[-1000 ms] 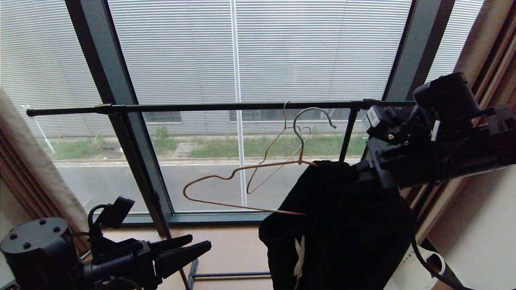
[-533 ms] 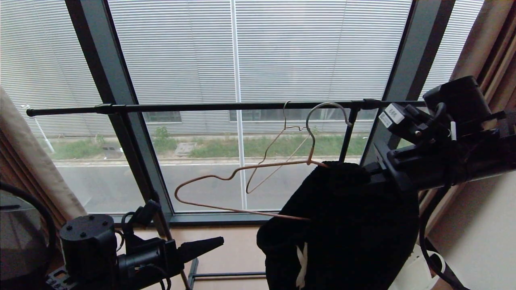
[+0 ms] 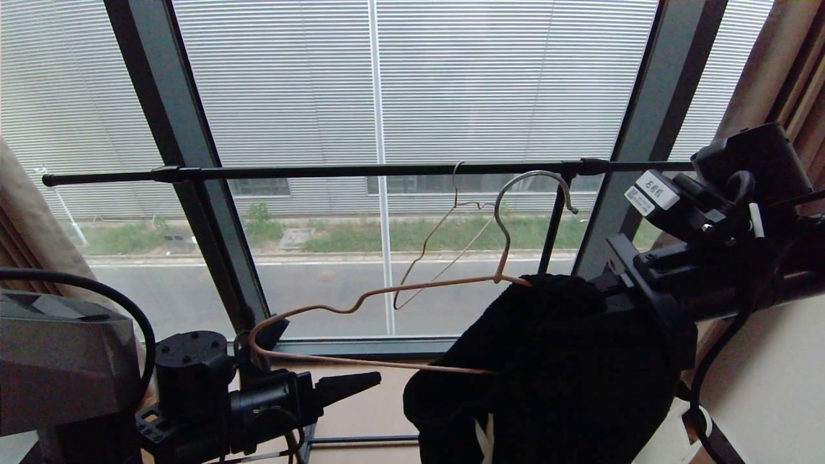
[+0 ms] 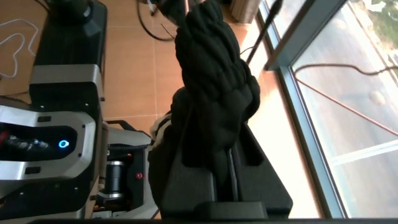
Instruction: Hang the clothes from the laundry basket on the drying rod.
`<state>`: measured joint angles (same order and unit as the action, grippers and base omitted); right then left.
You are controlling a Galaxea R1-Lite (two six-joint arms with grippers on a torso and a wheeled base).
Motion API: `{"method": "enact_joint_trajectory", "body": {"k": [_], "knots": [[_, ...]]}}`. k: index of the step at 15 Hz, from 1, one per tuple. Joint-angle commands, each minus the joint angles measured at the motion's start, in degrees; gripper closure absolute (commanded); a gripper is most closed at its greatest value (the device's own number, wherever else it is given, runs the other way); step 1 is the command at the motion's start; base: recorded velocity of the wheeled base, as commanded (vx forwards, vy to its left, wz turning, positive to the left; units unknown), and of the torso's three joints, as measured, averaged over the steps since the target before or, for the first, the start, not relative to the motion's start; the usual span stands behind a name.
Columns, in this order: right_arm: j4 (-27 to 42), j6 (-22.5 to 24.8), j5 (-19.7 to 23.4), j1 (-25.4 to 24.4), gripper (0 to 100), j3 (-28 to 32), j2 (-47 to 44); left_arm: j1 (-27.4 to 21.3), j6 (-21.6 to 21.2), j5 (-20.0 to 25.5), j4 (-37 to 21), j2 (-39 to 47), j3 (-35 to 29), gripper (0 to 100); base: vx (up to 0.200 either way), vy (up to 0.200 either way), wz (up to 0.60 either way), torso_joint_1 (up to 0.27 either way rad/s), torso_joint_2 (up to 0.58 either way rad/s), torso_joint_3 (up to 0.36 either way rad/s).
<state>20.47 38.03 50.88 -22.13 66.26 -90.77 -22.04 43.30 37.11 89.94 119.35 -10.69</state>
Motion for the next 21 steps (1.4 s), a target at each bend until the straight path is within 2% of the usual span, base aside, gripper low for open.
{"method": "enact_joint_trajectory", "body": {"k": [1, 5, 11, 12, 17, 21], "knots": [[-0.08, 0.02, 0.18, -1.08, 100, -0.07, 0.24, -1.43, -0.06, -0.11, 0.06, 1.42, -1.0, 0, 0.0, 0.0, 0.0, 0.0, 0.0, 0.0], [-3.15, -0.07, 0.27, -3.01, 100, -1.39, 0.42, -2.48, -0.06, -0.11, 0.06, 2.73, -2.05, 0, 0.0, 0.0, 0.0, 0.0, 0.0, 0.0], [-3.94, -0.15, 1.59, -4.68, 100, -1.39, 1.3, -5.21, -0.41, -0.19, 0.06, 2.91, -2.14, 0, 0.0, 0.0, 0.0, 0.0, 0.0, 0.0], [-4.12, -0.15, 1.59, -4.77, 100, -1.39, 1.39, -5.47, -0.41, -0.19, 0.06, 3.0, -2.14, 100, 0.0, 0.0, 0.0, 0.0, 0.0, 0.0], [-4.21, -0.15, 2.2, -5.3, 100, -2.45, 2.0, -6.0, -0.5, -0.37, 0.06, 2.65, -1.79, 100, 0.0, 0.0, 0.0, 0.0, 0.0, 0.0], [-4.21, -0.15, 3.78, 0.24, 100, -4.21, 2.88, -1.6, -0.85, -0.46, 0.06, 1.06, 0.06, 100, 0.0, 0.0, 0.0, 0.0, 0.0, 0.0]]}}
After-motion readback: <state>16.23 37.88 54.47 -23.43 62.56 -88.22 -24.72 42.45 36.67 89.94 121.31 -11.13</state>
